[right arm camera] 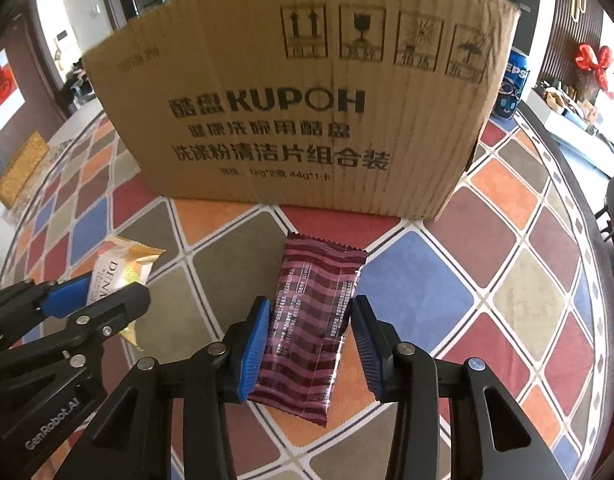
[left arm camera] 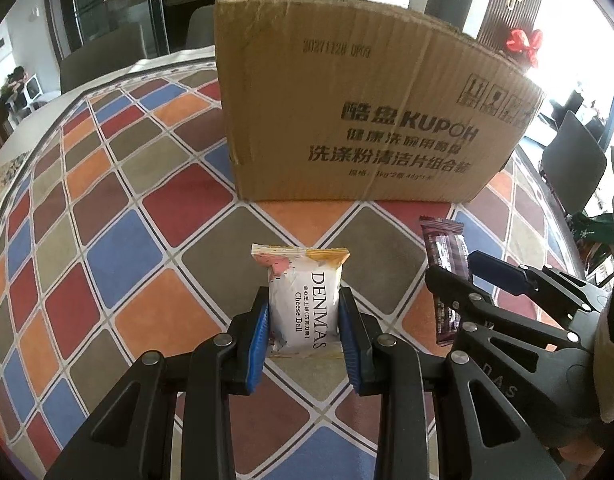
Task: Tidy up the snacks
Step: 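Carry both snacks into the box and open both grippers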
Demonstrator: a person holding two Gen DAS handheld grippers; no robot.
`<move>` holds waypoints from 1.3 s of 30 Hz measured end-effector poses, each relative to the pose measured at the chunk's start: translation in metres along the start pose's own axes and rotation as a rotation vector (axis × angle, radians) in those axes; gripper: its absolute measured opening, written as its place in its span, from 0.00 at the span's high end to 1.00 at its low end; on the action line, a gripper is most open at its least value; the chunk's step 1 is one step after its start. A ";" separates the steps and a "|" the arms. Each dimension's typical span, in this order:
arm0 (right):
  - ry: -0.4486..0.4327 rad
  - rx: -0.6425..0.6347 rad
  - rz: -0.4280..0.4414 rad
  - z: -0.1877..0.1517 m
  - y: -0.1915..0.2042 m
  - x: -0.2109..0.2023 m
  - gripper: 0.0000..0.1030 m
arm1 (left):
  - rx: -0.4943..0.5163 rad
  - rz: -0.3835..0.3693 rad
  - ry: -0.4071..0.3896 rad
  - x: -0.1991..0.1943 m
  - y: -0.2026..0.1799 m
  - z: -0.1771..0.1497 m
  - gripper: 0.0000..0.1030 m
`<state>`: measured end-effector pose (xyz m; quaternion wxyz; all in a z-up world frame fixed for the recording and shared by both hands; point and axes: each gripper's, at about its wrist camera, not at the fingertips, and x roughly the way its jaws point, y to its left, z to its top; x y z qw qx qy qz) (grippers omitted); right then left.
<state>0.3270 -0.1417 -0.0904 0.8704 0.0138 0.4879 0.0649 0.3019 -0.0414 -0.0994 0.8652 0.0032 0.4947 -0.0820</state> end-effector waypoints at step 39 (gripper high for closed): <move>-0.333 -0.002 0.067 0.042 -0.007 -0.123 0.59 | 0.008 -0.018 -0.298 -0.115 -0.013 0.055 0.69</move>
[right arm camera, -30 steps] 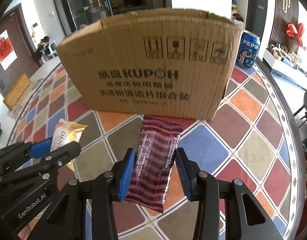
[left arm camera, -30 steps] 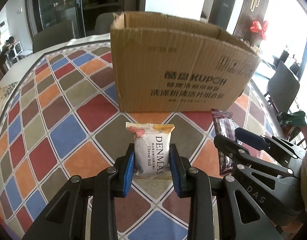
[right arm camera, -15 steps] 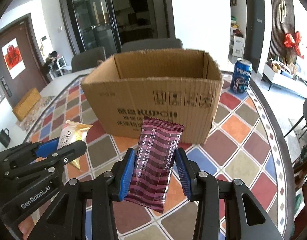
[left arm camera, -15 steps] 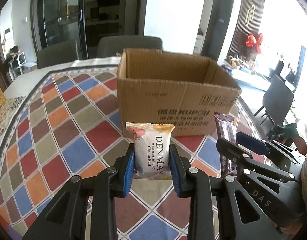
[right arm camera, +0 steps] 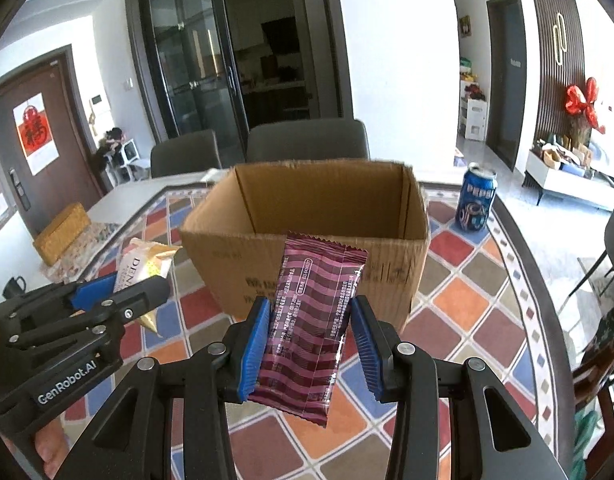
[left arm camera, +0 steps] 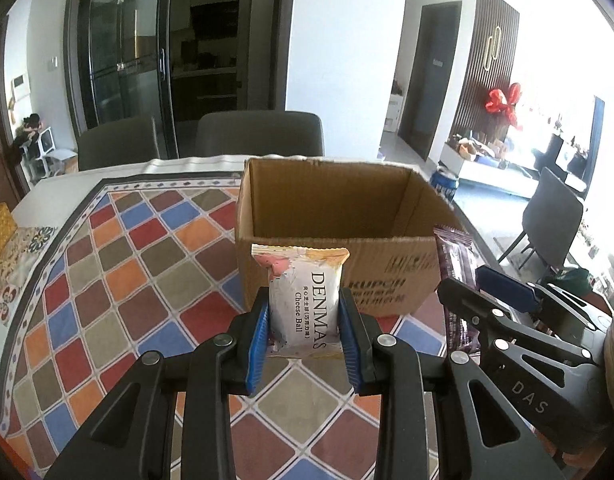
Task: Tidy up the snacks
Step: 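Carry both snacks into the box and open both grippers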
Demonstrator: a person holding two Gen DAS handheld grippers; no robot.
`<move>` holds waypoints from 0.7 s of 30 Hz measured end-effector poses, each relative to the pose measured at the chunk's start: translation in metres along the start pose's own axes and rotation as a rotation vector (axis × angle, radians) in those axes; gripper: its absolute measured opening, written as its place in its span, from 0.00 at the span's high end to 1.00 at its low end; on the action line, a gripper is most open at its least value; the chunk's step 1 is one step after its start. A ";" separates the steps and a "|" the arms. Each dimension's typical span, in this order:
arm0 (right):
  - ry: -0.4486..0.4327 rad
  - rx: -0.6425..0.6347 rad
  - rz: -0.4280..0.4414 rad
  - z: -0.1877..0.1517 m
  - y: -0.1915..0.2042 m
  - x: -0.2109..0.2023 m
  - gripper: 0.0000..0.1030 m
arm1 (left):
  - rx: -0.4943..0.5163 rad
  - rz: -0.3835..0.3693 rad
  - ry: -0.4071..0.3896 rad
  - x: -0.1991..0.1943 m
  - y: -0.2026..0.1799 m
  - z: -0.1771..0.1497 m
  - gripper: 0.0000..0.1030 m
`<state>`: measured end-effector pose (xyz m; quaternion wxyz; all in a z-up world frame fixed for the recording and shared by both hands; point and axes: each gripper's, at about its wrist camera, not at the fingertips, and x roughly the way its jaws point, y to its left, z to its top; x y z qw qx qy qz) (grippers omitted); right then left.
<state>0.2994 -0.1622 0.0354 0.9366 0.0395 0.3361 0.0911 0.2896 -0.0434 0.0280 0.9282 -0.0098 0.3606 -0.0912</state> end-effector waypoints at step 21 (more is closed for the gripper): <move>-0.079 -0.036 -0.038 0.065 -0.004 0.007 0.58 | 0.028 0.000 -0.051 0.028 0.002 0.066 0.69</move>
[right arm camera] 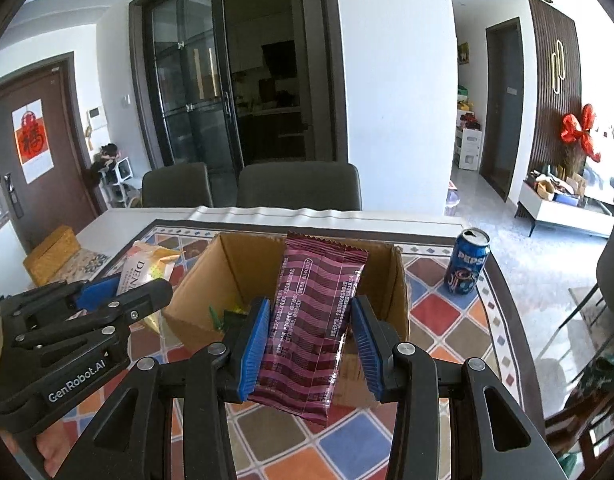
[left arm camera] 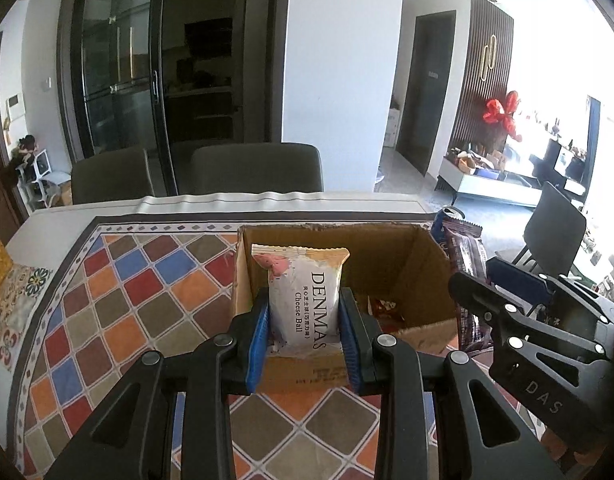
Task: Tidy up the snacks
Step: 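Carry both snacks into the box and open both grippers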
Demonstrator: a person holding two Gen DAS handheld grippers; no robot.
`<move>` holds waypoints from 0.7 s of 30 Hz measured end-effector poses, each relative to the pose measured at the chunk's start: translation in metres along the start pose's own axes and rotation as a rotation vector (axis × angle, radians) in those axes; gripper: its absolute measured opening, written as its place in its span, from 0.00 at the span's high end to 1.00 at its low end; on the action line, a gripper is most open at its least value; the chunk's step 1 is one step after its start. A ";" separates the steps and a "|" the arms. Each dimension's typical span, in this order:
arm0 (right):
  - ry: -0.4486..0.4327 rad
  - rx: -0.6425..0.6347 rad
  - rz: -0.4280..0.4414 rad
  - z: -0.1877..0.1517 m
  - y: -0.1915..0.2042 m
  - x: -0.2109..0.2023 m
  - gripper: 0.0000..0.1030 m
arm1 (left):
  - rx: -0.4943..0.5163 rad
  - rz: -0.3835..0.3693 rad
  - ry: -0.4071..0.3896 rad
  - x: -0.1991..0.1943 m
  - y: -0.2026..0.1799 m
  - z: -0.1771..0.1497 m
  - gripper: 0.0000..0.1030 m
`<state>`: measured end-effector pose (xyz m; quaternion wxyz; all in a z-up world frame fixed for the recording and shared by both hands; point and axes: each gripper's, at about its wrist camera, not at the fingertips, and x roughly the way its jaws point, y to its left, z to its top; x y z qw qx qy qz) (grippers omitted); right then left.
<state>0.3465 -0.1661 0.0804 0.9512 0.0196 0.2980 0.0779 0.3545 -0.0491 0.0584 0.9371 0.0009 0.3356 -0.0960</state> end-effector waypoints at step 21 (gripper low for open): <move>0.111 -0.037 -0.070 0.036 -0.009 0.059 0.45 | -0.017 0.071 0.053 0.051 0.014 0.034 0.39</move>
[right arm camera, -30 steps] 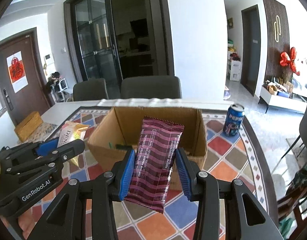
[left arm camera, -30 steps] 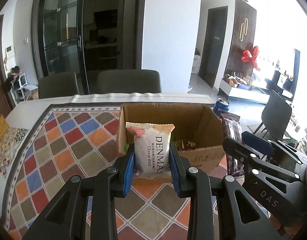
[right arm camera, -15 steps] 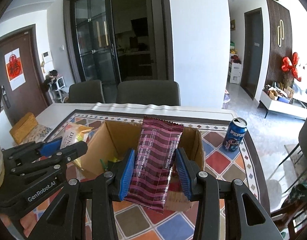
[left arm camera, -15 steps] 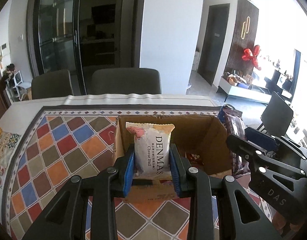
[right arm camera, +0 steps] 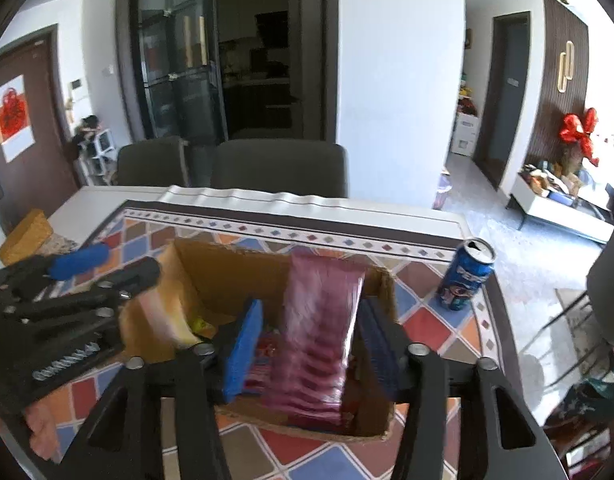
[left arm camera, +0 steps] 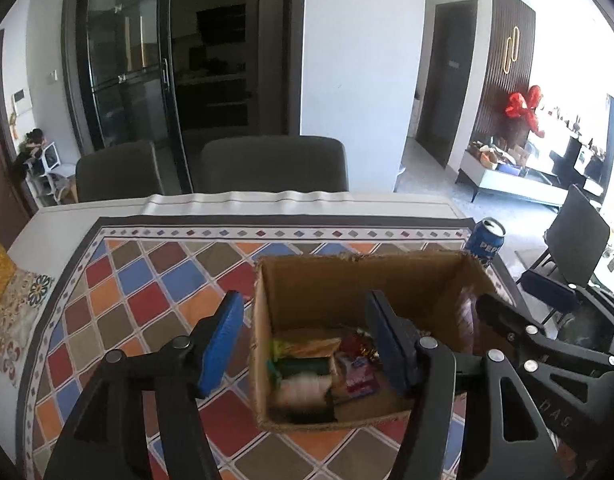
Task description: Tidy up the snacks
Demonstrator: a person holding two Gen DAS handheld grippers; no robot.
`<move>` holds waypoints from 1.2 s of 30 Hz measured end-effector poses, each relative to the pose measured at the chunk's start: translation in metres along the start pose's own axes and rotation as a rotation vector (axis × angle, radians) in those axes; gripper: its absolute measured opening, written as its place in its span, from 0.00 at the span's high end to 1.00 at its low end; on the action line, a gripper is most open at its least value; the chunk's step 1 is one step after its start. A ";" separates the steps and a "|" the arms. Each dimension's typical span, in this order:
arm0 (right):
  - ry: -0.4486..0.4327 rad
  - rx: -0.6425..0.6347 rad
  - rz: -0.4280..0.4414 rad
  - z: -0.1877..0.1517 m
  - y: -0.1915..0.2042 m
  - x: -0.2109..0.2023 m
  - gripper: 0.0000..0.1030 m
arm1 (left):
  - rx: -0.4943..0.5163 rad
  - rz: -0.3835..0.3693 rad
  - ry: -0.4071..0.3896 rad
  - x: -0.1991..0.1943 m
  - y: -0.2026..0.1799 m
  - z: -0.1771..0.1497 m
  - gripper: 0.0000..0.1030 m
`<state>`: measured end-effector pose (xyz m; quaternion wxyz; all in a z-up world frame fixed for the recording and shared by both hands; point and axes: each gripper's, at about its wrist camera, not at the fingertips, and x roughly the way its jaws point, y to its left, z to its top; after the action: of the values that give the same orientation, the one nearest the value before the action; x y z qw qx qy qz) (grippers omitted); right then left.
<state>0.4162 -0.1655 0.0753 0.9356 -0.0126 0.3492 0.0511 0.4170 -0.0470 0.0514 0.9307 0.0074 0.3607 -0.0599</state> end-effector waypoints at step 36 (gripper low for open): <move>-0.164 0.072 -0.066 -0.111 -0.002 -0.163 0.13 | 0.075 0.056 -0.217 -0.182 -0.016 -0.129 0.10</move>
<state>0.2212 -0.1887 0.0981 0.9620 0.0137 0.2726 0.0085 0.1948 -0.0362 0.0790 0.9647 0.0456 0.2550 -0.0479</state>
